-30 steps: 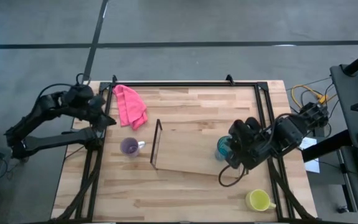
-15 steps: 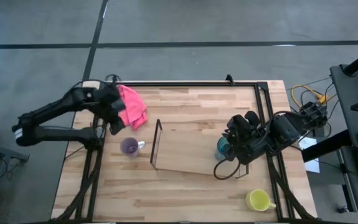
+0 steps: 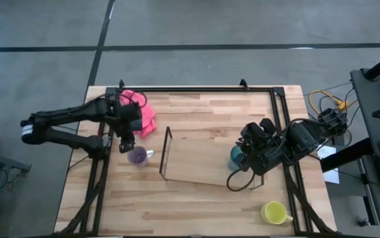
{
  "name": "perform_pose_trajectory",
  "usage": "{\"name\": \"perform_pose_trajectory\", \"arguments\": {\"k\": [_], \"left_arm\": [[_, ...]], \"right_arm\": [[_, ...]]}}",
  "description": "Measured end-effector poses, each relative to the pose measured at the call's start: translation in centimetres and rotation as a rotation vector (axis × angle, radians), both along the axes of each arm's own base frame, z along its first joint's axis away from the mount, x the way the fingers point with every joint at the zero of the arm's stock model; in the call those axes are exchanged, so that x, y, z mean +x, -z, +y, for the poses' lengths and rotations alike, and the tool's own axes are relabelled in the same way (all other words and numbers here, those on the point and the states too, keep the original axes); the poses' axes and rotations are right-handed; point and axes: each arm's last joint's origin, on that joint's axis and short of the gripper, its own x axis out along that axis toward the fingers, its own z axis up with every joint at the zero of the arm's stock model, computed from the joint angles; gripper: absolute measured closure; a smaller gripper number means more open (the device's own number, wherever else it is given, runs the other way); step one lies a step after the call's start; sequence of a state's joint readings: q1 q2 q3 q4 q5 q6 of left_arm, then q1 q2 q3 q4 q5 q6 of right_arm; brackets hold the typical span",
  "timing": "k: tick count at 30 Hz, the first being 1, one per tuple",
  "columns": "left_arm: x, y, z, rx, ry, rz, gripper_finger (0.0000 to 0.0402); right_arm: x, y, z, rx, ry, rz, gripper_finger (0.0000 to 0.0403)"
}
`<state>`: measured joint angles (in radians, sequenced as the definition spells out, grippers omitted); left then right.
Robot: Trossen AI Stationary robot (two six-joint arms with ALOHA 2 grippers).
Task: Stack small to large cups/mugs on shelf
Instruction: Put purple mug on the shelf
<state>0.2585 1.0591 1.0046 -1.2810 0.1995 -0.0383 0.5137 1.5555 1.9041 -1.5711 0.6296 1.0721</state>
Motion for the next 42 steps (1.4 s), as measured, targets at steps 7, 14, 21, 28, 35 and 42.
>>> {"name": "perform_pose_trajectory", "arguments": {"k": [7, 14, 21, 28, 35, 42], "left_arm": [[1.8, 1.4, -0.6, 0.053, 0.050, 0.104, 0.0320], [3.2, 2.6, -0.4, 0.069, 0.055, 0.156, 0.0320], [3.7, 3.0, -1.0, 0.065, 0.088, 0.168, 0.0320], [3.8, 2.9, -1.8, 0.074, 0.131, 0.158, 0.0320], [4.2, 3.6, -1.7, 0.129, 0.127, 0.196, 0.0320], [4.7, 4.8, -1.7, 0.113, 0.133, 0.185, 0.0320]], "right_arm": [[0.0, 0.0, 0.0, 0.000, 0.000, 0.000, 0.0335], [0.0, 0.0, 0.0, 0.000, 0.000, 0.000, 0.0335], [0.0, 0.0, 0.0, 0.001, 0.000, 0.001, 0.0335], [0.0, 0.0, 0.0, 0.000, -0.001, 0.001, 0.0335], [0.0, 0.0, 0.0, 0.001, -0.001, 0.002, 0.0335], [0.0, 0.0, 0.0, 0.003, -0.002, 0.002, 0.0335]]}}
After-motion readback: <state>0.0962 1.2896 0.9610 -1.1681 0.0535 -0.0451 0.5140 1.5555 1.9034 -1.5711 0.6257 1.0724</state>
